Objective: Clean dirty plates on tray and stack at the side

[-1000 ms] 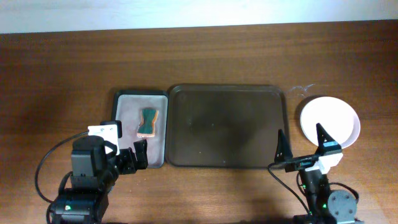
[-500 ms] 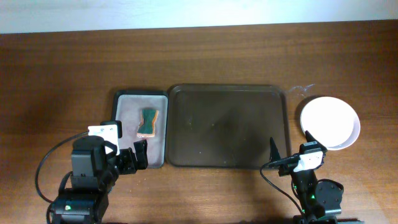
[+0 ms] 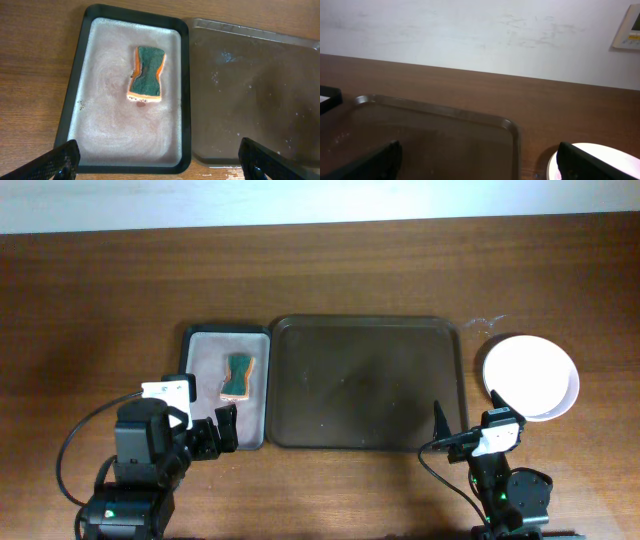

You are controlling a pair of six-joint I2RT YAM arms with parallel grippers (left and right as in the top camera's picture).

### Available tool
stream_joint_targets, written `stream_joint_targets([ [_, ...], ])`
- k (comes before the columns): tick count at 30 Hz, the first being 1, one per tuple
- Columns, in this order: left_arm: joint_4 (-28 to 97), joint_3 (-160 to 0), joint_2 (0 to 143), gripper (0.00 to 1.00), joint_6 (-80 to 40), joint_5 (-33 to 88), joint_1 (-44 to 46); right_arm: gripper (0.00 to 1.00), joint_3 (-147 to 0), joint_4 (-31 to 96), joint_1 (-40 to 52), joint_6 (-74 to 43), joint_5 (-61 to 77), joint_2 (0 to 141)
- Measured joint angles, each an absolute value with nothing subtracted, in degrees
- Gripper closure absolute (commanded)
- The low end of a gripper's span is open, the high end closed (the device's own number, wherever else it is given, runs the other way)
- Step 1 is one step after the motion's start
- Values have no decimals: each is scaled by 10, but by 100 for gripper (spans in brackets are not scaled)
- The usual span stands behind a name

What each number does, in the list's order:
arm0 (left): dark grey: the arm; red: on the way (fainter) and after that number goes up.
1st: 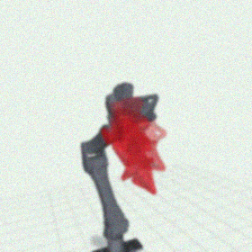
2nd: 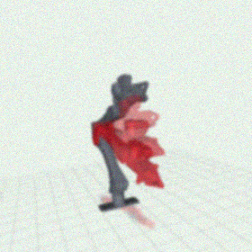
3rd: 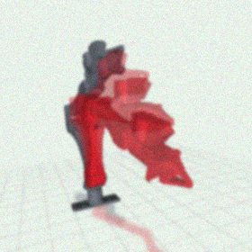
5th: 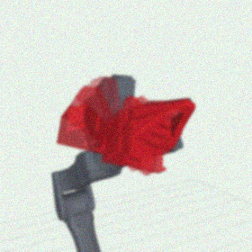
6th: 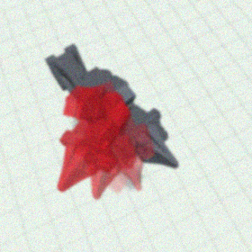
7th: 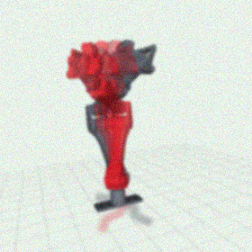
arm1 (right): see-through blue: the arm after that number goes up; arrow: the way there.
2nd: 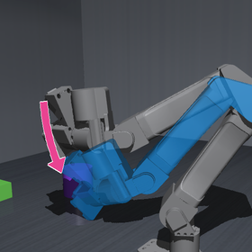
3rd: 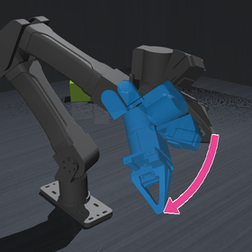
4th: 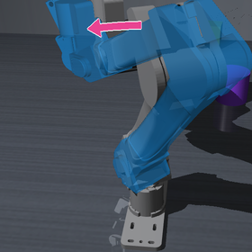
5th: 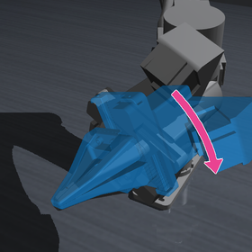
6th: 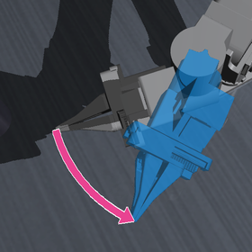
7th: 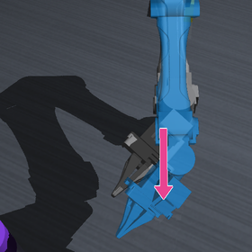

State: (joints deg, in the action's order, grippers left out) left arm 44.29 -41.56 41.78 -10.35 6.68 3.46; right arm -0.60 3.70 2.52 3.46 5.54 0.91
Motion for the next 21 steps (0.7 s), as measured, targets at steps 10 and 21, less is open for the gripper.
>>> stream_joint_targets([
  [10,378,-344,263,0,-103,34,32,1,-6,37,25,35,55,9],
  [21,-37,-10,32,1,-84,24,30,1,-6,37,25,35,55,9],
])
